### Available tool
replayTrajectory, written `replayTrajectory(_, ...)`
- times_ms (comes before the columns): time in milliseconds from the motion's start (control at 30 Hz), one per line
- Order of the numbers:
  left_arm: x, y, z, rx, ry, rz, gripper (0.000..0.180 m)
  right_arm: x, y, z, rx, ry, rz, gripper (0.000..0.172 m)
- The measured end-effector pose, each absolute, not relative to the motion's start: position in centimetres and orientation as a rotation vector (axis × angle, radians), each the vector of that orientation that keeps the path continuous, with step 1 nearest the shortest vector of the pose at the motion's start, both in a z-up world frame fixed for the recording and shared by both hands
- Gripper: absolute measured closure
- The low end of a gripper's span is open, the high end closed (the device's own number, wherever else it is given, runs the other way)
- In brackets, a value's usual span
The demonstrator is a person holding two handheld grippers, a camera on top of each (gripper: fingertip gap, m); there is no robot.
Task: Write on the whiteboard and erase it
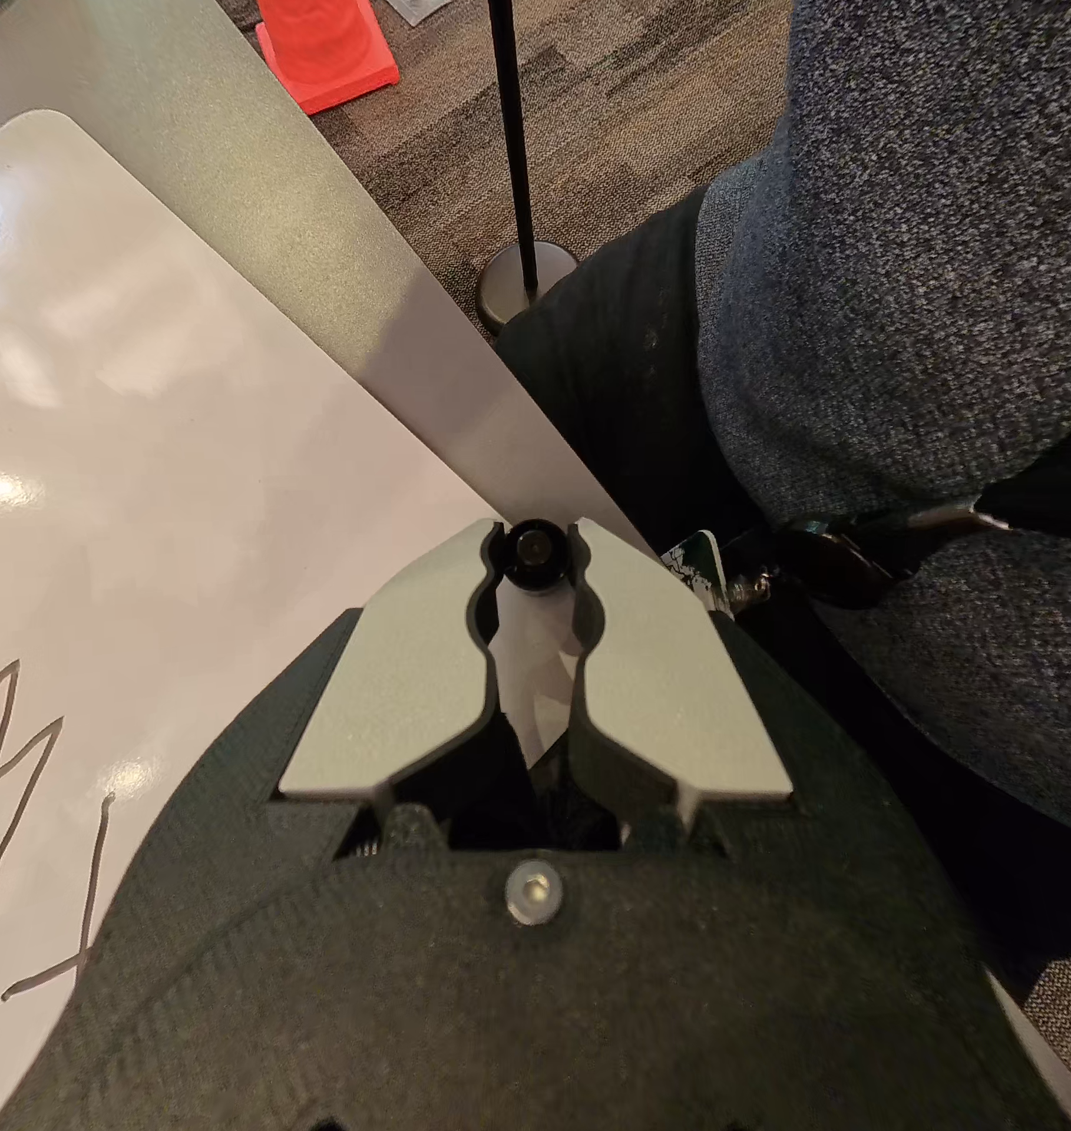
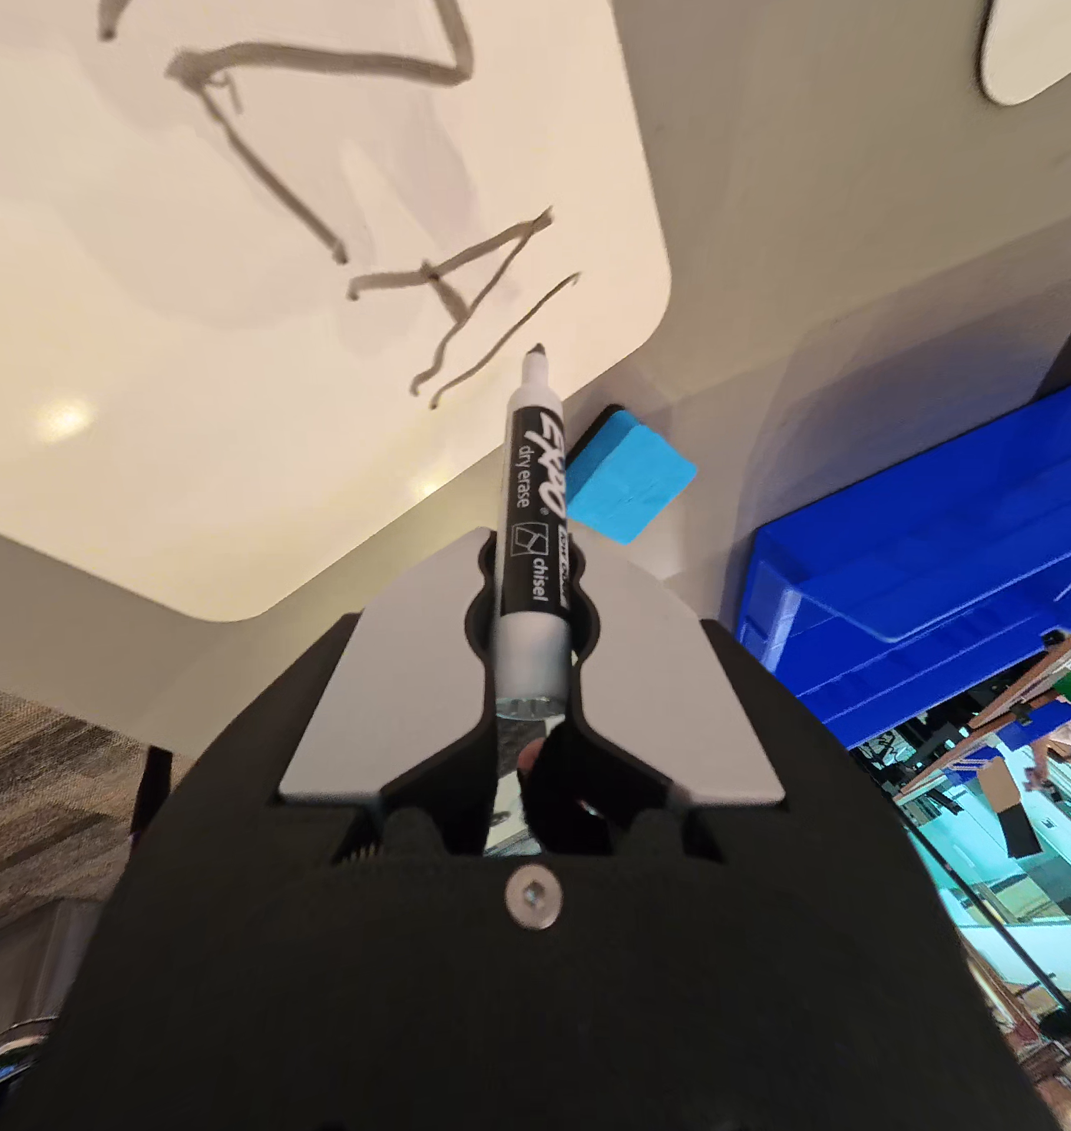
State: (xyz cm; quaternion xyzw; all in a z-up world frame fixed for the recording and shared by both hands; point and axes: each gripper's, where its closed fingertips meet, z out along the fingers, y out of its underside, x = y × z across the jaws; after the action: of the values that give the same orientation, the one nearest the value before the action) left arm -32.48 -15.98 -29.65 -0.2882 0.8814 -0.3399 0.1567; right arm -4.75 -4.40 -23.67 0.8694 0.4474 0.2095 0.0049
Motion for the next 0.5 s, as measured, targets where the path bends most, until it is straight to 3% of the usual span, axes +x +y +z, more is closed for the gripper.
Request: replayTrajectory(500,-32.5,-15.9,-29.7,-0.827,2.523,-0.975,0.16,-4.4,-2.0,-24.9,2.696,1.42,0.662,0.151)
